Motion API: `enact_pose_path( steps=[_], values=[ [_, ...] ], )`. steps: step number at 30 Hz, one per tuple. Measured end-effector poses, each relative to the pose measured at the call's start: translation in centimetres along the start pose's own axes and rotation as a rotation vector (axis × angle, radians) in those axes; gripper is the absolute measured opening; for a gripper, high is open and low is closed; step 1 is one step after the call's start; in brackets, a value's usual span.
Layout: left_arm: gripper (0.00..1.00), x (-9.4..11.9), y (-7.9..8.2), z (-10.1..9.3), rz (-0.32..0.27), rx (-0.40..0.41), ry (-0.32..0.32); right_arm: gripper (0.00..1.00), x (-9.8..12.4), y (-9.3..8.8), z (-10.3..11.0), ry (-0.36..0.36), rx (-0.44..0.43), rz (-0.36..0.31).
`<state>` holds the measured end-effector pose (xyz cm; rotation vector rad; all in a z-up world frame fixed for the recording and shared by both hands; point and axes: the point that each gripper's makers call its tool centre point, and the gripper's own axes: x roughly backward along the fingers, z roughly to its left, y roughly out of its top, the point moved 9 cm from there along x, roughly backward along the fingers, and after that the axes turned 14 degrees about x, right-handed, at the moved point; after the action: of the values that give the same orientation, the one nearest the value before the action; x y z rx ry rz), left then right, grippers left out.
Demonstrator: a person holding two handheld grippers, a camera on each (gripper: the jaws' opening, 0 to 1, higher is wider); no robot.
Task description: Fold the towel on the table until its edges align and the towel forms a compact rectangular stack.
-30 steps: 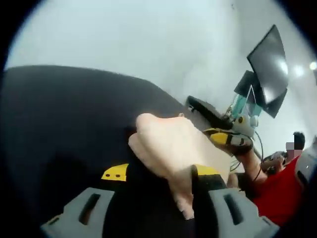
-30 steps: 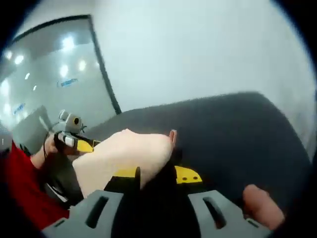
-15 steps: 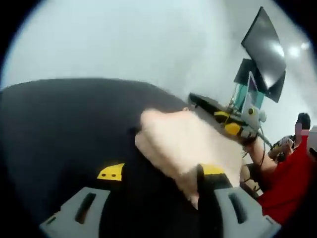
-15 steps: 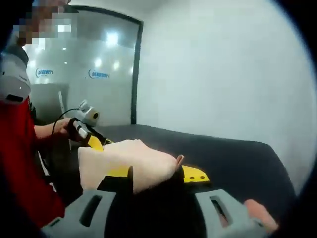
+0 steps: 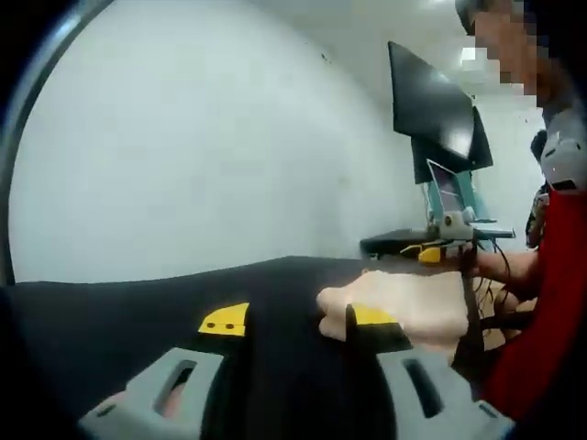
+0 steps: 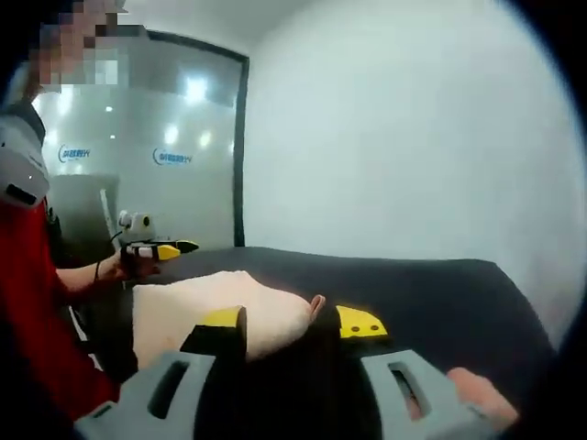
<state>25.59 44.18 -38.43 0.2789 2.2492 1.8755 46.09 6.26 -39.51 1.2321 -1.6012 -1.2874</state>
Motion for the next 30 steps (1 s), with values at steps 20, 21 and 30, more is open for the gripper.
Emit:
enact_pose_path(
  steps=[20,21,30],
  values=[
    [0.34,0.0,-1.6,-0.2,0.017,0.030,-0.087,0.28,0.2,-0.5,-0.6,-0.010,-0.005,0.003],
    [0.34,0.0,-1.6,-0.3,0.017,0.032,-0.086,0.28,0.2,-0.5,-0.6,-0.011,-0.007,0.006],
    [0.34,-0.4,-2.1,-0.3,0.052,0.001,-0.080,0.27,0.1,-0.8,-1.3,-0.036,-0.010,0.014]
  ],
)
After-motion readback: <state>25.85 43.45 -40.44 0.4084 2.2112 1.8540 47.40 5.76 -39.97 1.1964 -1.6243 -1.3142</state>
